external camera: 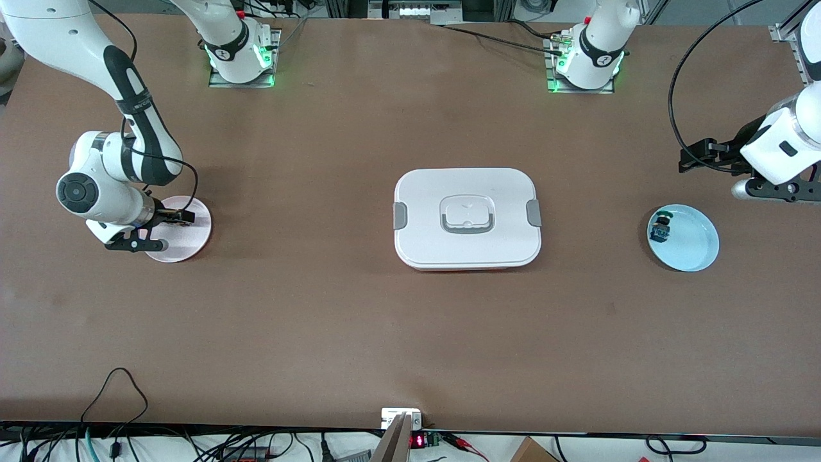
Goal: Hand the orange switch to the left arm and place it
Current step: 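Lower the right gripper and close it on the orange switch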
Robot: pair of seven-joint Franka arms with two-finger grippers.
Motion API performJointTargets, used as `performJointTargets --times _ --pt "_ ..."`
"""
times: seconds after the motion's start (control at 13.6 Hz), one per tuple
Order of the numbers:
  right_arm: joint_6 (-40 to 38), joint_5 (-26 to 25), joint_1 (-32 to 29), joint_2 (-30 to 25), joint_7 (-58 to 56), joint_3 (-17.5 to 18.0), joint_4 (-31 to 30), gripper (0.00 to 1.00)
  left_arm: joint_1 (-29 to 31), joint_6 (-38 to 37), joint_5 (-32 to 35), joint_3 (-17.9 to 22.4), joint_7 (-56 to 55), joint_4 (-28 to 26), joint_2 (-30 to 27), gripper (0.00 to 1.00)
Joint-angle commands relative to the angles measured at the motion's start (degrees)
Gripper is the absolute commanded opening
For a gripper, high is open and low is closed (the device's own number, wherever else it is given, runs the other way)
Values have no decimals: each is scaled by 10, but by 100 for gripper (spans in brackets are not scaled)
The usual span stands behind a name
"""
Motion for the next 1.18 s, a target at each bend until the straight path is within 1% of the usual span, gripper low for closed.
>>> performJointTargets --times 0.0,0.59,0.66,0.74,0.81,0.88,0.96,1.1 --pt "10 -8 -3 2 9 4 -10 100 1 -8 -7 -2 -5 10 6 100" --pt "16 -9 -4 3 2 4 -24 100 1 -8 -5 -2 -4 10 6 100" --pt "16 -9 -4 2 2 4 -24 93 1 -8 -5 -2 -5 10 6 100" --pt "12 -9 -3 1 -2 4 -24 72 1 -8 -5 -2 -5 10 6 100" --pt "11 -9 -3 1 -4 4 -23 37 1 -8 -5 -2 -5 10 6 100" --pt "9 -9 -1 0 -4 4 -20 21 1 -8 -5 -2 -5 10 6 100" --pt "10 -6 -1 -2 -3 4 -18 15 1 -8 -5 -2 -5 10 6 100" --pt "10 0 -2 -2 0 4 -18 11 1 -7 -5 -2 -5 10 6 100"
